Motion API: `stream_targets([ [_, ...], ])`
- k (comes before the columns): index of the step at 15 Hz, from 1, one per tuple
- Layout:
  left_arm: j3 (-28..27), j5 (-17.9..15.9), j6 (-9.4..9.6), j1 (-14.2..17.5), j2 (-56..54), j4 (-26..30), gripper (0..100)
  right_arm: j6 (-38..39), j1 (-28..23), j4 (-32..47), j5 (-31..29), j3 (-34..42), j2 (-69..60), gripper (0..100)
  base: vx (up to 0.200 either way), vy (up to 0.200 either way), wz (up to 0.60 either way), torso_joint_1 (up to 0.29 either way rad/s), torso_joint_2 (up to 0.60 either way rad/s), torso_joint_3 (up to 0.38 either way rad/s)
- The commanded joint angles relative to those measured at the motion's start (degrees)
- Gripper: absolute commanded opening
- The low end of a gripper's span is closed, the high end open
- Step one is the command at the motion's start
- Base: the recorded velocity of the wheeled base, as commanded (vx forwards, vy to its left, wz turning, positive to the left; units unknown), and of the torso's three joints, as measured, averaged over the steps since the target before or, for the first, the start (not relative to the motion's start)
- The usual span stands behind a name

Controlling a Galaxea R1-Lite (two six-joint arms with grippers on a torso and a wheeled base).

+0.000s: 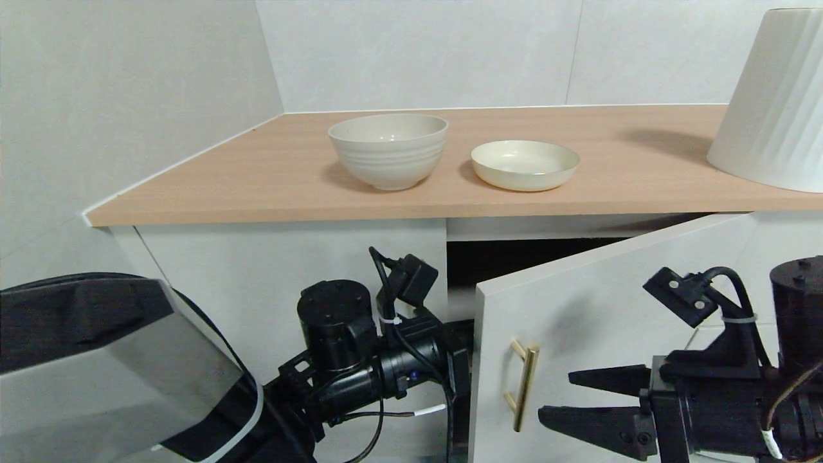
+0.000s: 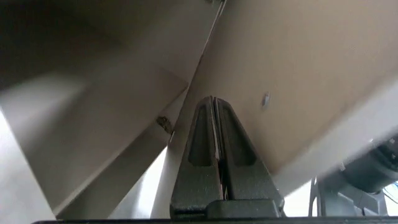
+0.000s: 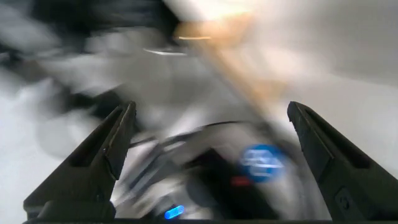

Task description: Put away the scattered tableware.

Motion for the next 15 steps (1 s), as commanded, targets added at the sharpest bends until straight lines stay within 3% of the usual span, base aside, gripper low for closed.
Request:
stream_targets([
  [1, -3.2, 0.0, 0.03, -0.1, -2.5, 1.7, 0, -0.4, 5.0, 1.6, -8.0, 2.9, -6.0, 100, 0.0, 0.0, 0.0, 0.0, 0.0, 0.0],
  [5, -4.0, 0.1, 0.03, -0.3, -2.7, 3.5, 0, -0.2, 6.7, 1.7, -9.2, 7.2, -10.3, 100, 0.0, 0.0, 0.0, 0.0, 0.0, 0.0],
  [15, -4.0, 0.0, -0.06, -3.1, 0.6, 3.5, 0, -0.5, 6.8, 1.7, -9.4, 9.1, -10.4, 100, -0.02, 0.0, 0.0, 0.0, 0.0, 0.001],
])
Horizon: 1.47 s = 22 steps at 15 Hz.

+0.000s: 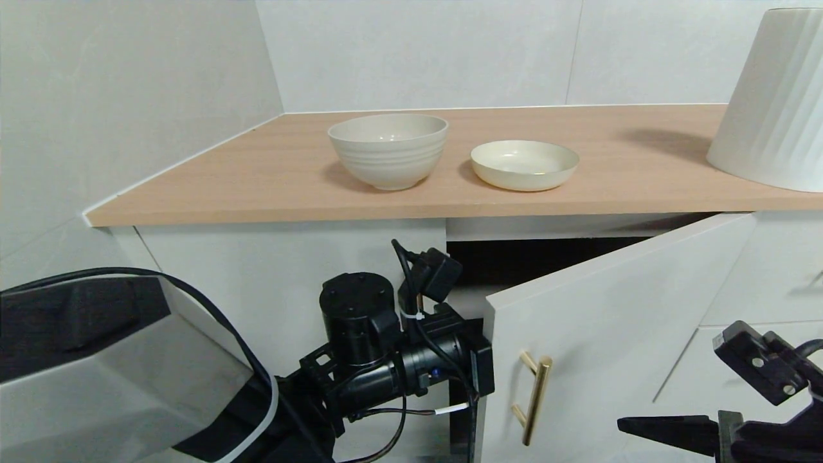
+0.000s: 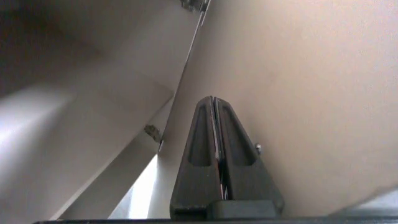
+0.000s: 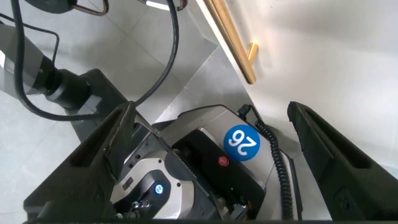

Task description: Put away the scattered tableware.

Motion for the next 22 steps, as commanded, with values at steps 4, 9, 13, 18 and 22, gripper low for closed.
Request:
stream_targets([
  [4, 0.2, 0.0, -0.03, -0.6, 0.6, 0.0, 0, 0.0, 0.1, 0.0, 0.3, 0.3, 0.2, 100, -0.2, 0.0, 0.0, -0.004, 0.0, 0.005],
  [9, -1.0, 0.1, -0.03, -0.8, 3.0, -0.3, 0, -0.1, 0.2, 0.0, 0.3, 0.5, 0.1, 100, -0.08, 0.0, 0.0, 0.001, 0.0, 0.0],
  [13, -4.5, 0.1, -0.03, -0.8, 6.5, -0.3, 0, -1.2, 0.3, 0.0, 0.5, 0.9, 0.2, 100, 0.0, 0.0, 0.0, 0.0, 0.0, 0.0],
  [18, -5.1, 0.1, -0.03, -1.0, 6.9, -0.3, 0, -1.3, 0.3, 0.0, 0.5, 0.9, 0.1, 100, -0.12, 0.0, 0.0, 0.005, 0.0, 0.001],
  [22, -5.6, 0.1, -0.03, -1.1, 7.5, -0.2, 0, -1.3, 0.6, 0.0, 0.5, 0.9, 0.2, 100, -0.1, 0.0, 0.0, 0.001, 0.0, 0.001],
])
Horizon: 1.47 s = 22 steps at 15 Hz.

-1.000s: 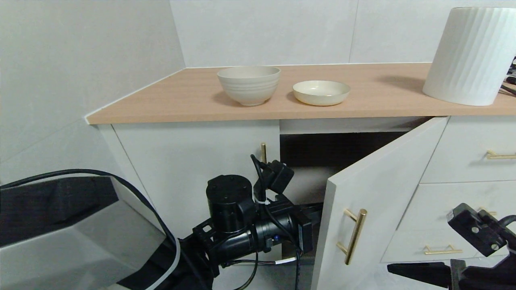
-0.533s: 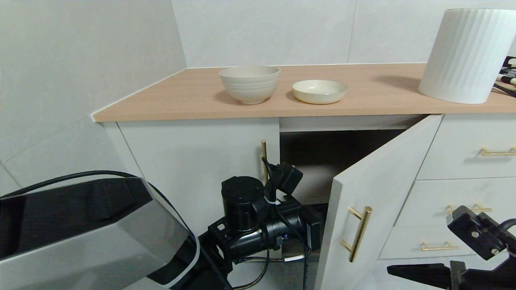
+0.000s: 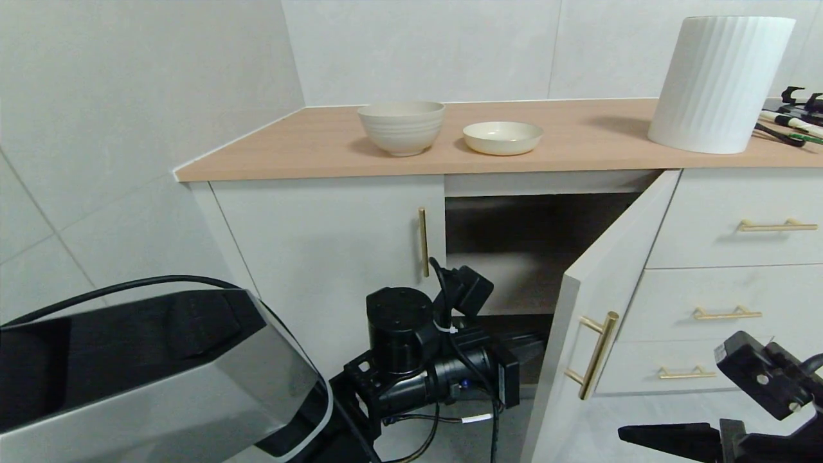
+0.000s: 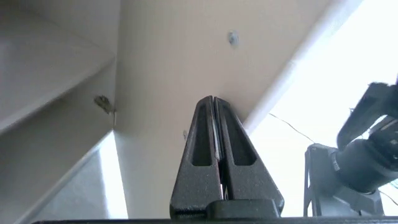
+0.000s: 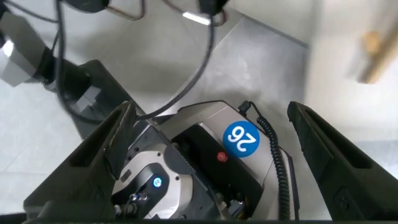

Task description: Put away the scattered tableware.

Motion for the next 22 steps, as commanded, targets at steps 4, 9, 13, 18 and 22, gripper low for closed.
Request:
stream_targets([
  [4, -2.0, 0.1, -0.01, 0.0, 1.8, 0.2, 0, 0.0, 0.1, 0.0, 0.0, 0.0, 0.2, 100, 0.0, 0.0, 0.0, 0.0, 0.0, 0.0],
  [9, -5.8, 0.2, -0.01, -1.4, 4.5, 0.3, 0, 0.0, 2.0, -0.1, 0.2, 0.5, -0.3, 100, 0.0, 0.0, 0.0, 0.0, 0.0, 0.0],
  [13, -4.2, 0.2, 0.52, -14.4, 1.1, 0.0, 0, -2.2, 5.8, 0.0, 7.2, 3.8, -6.4, 100, 0.0, 0.0, 0.0, 0.0, 0.0, 0.0],
  [18, -2.1, 0.2, 0.78, -14.1, -0.5, 0.2, 0, -5.0, 5.5, -0.5, 10.3, 5.0, -7.3, 100, 0.0, 0.0, 0.0, 0.0, 0.0, 0.0],
  [22, 2.1, 0.2, 0.96, -6.8, -9.0, 4.5, 0, -4.6, -0.1, -0.6, 7.4, 0.7, -4.7, 100, 0.0, 0.0, 0.0, 0.0, 0.0, 0.0],
])
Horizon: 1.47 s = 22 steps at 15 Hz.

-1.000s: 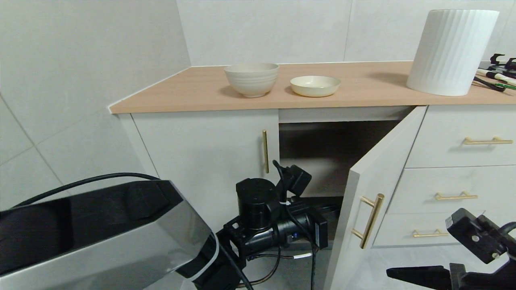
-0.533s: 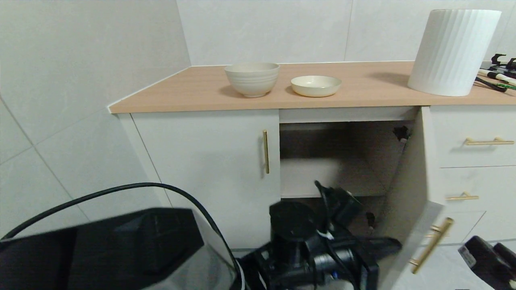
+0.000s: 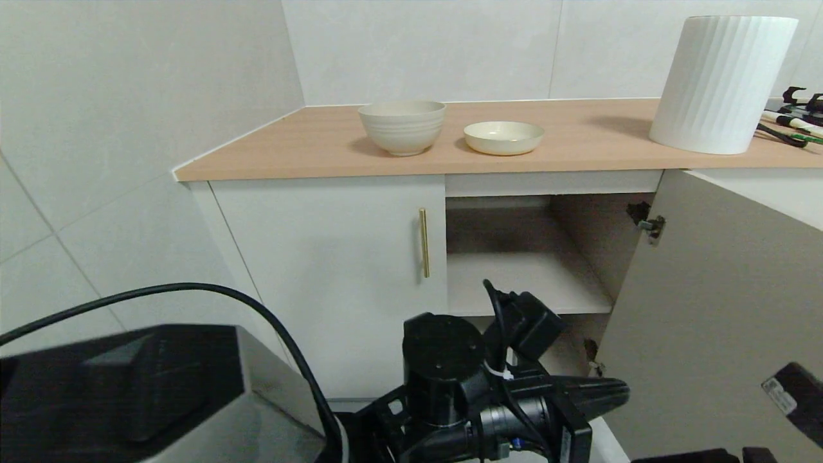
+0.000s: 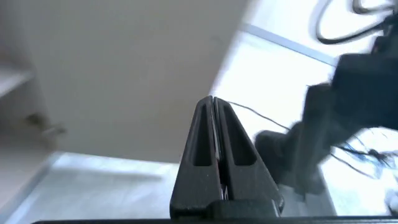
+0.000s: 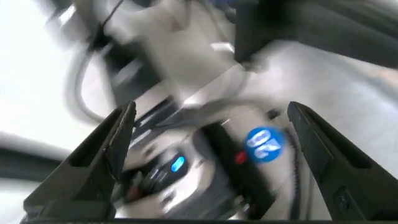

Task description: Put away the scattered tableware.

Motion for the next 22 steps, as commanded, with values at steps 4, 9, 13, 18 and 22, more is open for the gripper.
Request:
stream_targets([
  [4, 6.0, 0.0, 3.95, 13.6, -22.3, 16.8, 0, 0.3, -5.0, 0.2, -5.1, -6.5, 6.0, 100, 0.0, 0.0, 0.0, 0.0, 0.0, 0.0],
  [9, 10.1, 0.2, 5.79, 28.1, -42.7, 38.8, 0, 0.3, -9.3, 0.4, -6.0, -15.2, 10.7, 100, 0.0, 0.0, 0.0, 0.0, 0.0, 0.0],
  [13, 11.3, 0.2, 5.79, 38.9, -49.7, 43.7, 0, 0.2, -11.7, 0.4, -5.9, -26.9, 21.0, 100, 0.0, 0.0, 0.0, 0.0, 0.0, 0.0],
  [18, 11.5, 0.1, 5.79, 44.8, -47.7, 44.5, 100, 0.9, -12.7, 0.4, -6.2, -29.7, 25.6, 100, 0.0, 0.0, 0.0, 0.0, 0.0, 0.0],
  [22, 12.0, 0.2, 5.7, 45.0, -46.7, 44.5, 100, 0.9, -12.7, 0.5, -7.3, -29.7, 25.2, 100, 0.0, 0.0, 0.0, 0.0, 0.0, 0.0],
])
